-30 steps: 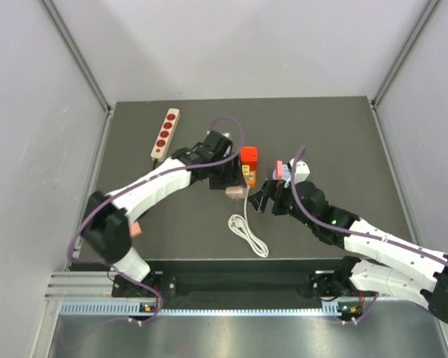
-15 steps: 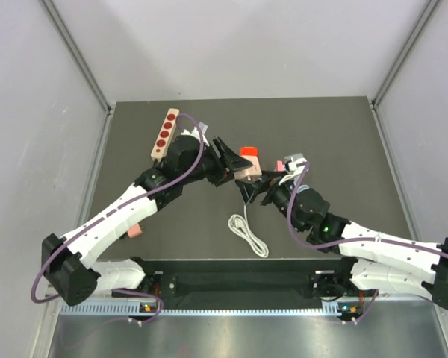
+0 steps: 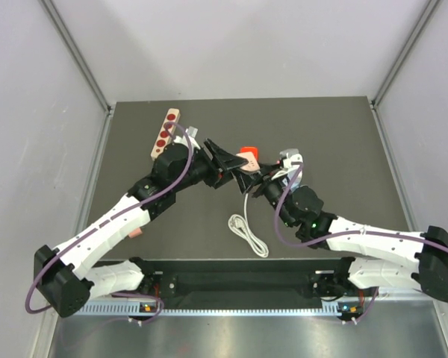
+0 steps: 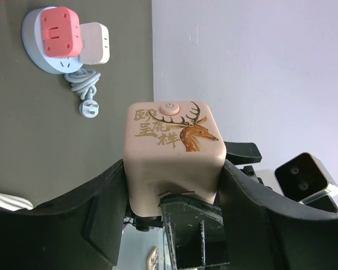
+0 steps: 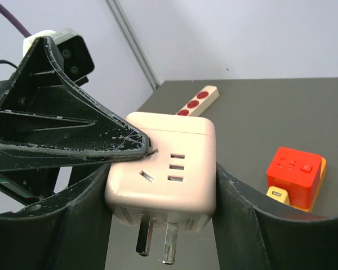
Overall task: Insert the plug
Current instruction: Pick up the plug from the center of the board.
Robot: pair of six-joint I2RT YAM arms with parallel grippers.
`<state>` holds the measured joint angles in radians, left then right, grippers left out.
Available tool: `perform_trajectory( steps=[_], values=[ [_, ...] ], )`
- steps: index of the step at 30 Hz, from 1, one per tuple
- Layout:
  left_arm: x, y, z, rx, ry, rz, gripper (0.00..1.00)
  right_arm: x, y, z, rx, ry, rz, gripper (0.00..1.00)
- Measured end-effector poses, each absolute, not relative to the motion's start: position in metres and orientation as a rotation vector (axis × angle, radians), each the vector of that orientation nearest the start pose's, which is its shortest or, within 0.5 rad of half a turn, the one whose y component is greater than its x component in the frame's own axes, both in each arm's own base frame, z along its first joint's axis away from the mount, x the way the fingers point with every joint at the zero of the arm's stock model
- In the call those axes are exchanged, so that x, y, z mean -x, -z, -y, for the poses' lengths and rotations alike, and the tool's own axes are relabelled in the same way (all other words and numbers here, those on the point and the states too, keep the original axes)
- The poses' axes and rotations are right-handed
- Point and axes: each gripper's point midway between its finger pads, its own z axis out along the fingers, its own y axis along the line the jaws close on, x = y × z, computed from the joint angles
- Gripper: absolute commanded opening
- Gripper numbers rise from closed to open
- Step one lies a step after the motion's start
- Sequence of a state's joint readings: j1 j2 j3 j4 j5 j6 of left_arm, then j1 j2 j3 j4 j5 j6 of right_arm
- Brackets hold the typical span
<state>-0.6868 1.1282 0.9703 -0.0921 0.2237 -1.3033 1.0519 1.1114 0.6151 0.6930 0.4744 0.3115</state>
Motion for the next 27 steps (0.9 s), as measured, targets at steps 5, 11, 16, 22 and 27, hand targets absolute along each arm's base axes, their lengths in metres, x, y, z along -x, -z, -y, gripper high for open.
perform_trajectory(
  steps=[5,11,16,22,27],
  values=[
    [-0.235,-0.31,0.306,0.337,1.51,-2.113,0.68,-0.24,-0.299,-0.296,0.175,-0.818,-1.4,0.0],
    [-0.202,-0.34,0.308,0.021,1.554,-2.135,0.77,-0.209,-0.327,-0.286,0.358,-0.86,-1.289,0.0],
    [-0.178,-0.346,0.305,-0.185,1.545,-2.197,0.77,-0.186,-0.332,-0.286,0.512,-0.884,-1.212,0.0],
    [-0.163,-0.336,0.303,-0.317,1.527,-2.277,0.75,-0.167,-0.324,-0.292,0.671,-0.893,-1.148,0.0],
    [-0.161,-0.323,0.305,-0.366,1.518,-2.329,0.71,-0.155,-0.313,-0.295,0.771,-0.896,-1.115,0.0]
  ],
)
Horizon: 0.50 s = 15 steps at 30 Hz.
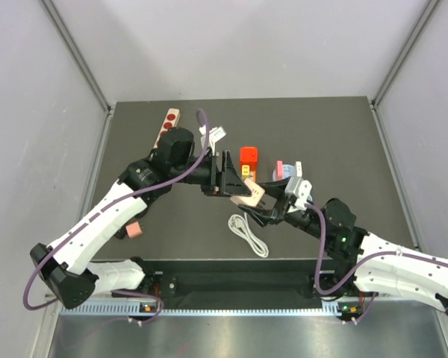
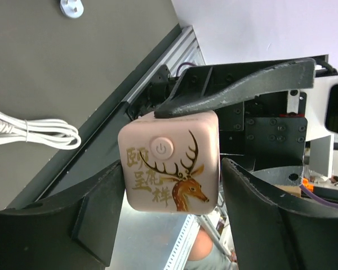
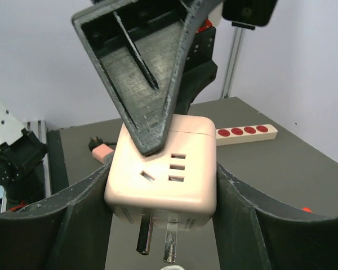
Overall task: Insert the plug
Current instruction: Pick up the plug from the center of the board.
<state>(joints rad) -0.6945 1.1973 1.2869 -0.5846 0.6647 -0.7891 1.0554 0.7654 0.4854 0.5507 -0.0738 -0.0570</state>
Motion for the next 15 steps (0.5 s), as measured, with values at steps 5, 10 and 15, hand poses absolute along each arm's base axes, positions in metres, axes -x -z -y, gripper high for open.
perform_trajectory(
  steps=[5,10,15],
  values=[
    [-0.159,-0.317,0.307,-0.388,1.538,-2.362,0.42,-0.152,-0.309,-0.296,0.811,-0.883,-1.092,0.0],
    [-0.16,-0.314,0.309,-0.415,1.579,-2.369,0.0,-0.153,-0.307,-0.295,0.815,-0.873,-1.082,0.11],
    [-0.165,-0.309,0.309,-0.436,1.598,-2.356,0.0,-0.155,-0.303,-0.294,0.808,-0.868,-1.102,0.91]
  ],
)
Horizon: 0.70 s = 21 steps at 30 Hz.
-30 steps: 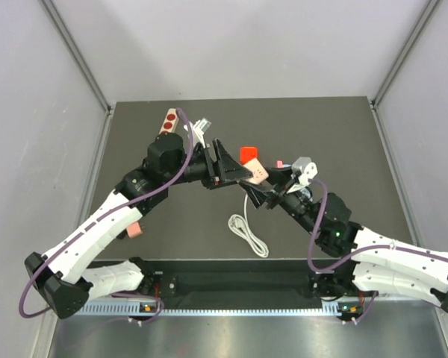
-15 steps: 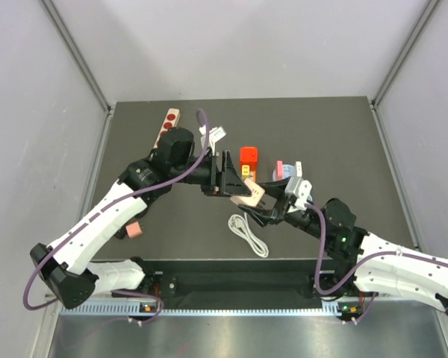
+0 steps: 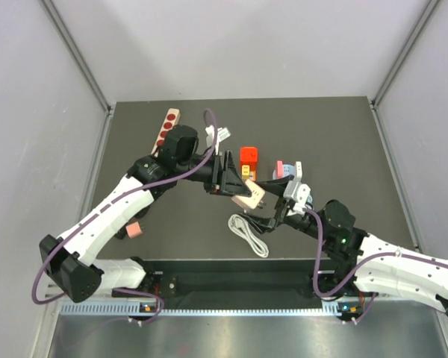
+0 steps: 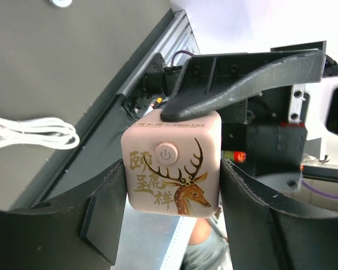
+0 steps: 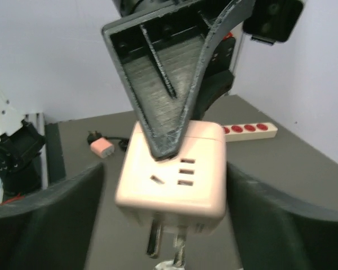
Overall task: Insert the plug
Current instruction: Pick up the plug from the center of the board, then adjust the socket at the center of the board.
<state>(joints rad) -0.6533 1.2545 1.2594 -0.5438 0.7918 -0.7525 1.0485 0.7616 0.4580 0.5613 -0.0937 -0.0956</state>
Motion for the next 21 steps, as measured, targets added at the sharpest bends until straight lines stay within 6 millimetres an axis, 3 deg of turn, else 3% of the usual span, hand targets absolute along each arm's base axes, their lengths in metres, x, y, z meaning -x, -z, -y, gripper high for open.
perform_trajectory(
  steps=[2,5,8,11,14,16,21],
  values=[
    [-0.174,-0.305,0.306,-0.456,1.563,-2.333,0.0,-0.152,-0.302,-0.294,0.814,-0.883,-1.109,1.0],
    [-0.202,-0.295,0.288,-0.475,1.384,-2.287,0.0,-0.147,-0.305,-0.286,0.796,-0.901,-1.124,1.0],
    [-0.261,-0.292,0.251,-0.387,1.097,-2.253,0.0,-0.136,-0.32,-0.271,0.738,-0.96,-1.093,1.0],
    [-0.336,-0.281,0.195,-0.254,0.707,-2.221,0.0,-0.126,-0.33,-0.251,0.656,-1.009,-1.058,1.0],
    [-0.39,-0.248,0.123,-0.118,0.313,-2.262,0.0,-0.122,-0.335,-0.233,0.569,-1.042,-1.043,1.0],
    [-0.412,-0.221,0.078,-0.032,0.107,-2.314,0.0,-0.123,-0.338,-0.226,0.522,-1.05,-1.049,1.0],
    [-0.444,-0.17,-0.033,0.217,-0.286,-2.408,0.0,-0.135,-0.337,-0.218,0.431,-1.028,-1.096,1.0]
  ],
)
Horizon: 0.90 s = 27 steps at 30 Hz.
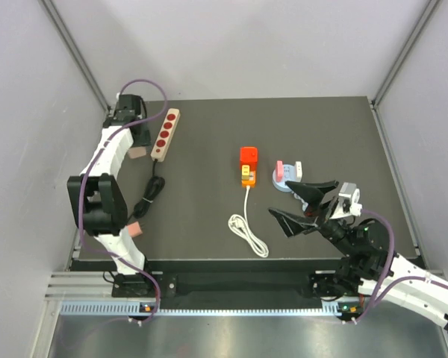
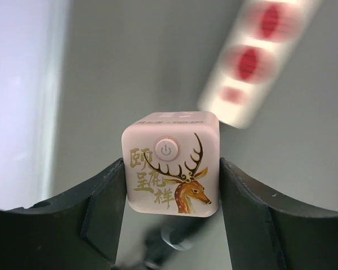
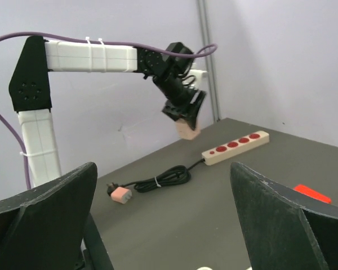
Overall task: Insert the plug
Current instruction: Adjust the socket at the center of the board.
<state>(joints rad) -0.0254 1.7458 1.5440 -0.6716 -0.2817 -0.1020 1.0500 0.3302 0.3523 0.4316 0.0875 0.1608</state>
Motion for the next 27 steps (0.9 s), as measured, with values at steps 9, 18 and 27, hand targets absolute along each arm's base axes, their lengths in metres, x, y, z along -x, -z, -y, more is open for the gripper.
perform_trajectory(
  steps=[9,18,27],
  values=[
    [-0.424,-0.125,-0.089,0.425,-0.466,-2.492,0.0,-0.16,-0.311,-0.228,0.414,-0.929,-1.247,1.0],
    [-0.368,-0.077,-0.064,0.42,-0.464,-2.65,0.0,-0.164,-0.325,-0.219,0.344,-0.923,-1.257,1.0],
    [-0.344,-0.08,0.035,0.181,-0.314,-2.661,0.0,-0.165,-0.322,-0.211,0.285,-0.934,-1.289,1.0]
  ],
)
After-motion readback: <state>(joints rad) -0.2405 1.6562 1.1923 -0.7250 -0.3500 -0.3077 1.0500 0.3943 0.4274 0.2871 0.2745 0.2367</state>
